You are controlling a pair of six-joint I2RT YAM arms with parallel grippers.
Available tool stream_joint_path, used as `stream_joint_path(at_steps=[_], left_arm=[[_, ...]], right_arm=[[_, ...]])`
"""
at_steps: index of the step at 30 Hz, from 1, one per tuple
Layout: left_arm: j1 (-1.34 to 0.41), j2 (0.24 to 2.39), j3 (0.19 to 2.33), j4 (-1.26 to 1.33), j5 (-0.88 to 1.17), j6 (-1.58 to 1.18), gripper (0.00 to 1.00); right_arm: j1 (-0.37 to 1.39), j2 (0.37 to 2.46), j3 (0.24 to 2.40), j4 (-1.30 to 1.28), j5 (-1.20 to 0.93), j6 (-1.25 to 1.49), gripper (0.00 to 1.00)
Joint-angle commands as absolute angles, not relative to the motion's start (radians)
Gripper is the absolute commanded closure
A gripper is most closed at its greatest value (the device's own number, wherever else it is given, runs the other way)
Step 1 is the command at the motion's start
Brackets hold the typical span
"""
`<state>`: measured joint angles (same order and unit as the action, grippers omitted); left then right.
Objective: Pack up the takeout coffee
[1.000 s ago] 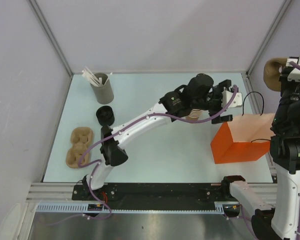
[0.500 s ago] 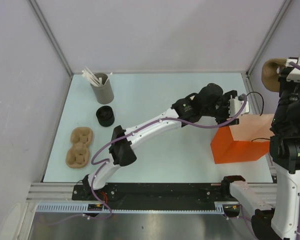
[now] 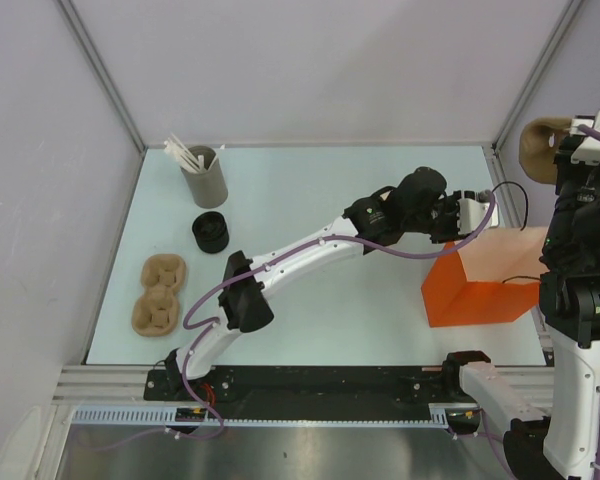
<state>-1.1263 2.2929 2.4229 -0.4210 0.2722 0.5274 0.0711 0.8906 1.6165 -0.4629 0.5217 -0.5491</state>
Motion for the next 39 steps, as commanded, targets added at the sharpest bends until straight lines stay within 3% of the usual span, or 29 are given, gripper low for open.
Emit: stream_joint_path(at_steps=[1,6,10,19,39], left_arm=[[-1.132,2.295,2.457,-0.426,0.270,0.551,0.51],[-1.134,2.287,2.456,-0.466,0.299,0.558,0.47],[-1.137,2.293,2.456,-0.492,0.301,0.577,0.54],[-1.143,2.298,2.456,-0.511,0.288,0.601,0.99],[-1.147,2.091,2.339,-0.578,0.003,0.485,1.00]], right_arm=[[0.080,0.876,1.617,-0.462,0.512,-0.529,0.60],[0.083,0.876,1.614,-0.465,0.511,-0.528,0.60],[0.084,0.873,1.614,-0.465,0.506,-0.522,0.60],[0.091,0.874,1.611,-0.463,0.509,-0.520,0.61],[0.109,0.913,1.597,-0.419,0.497,-0.545,0.60]])
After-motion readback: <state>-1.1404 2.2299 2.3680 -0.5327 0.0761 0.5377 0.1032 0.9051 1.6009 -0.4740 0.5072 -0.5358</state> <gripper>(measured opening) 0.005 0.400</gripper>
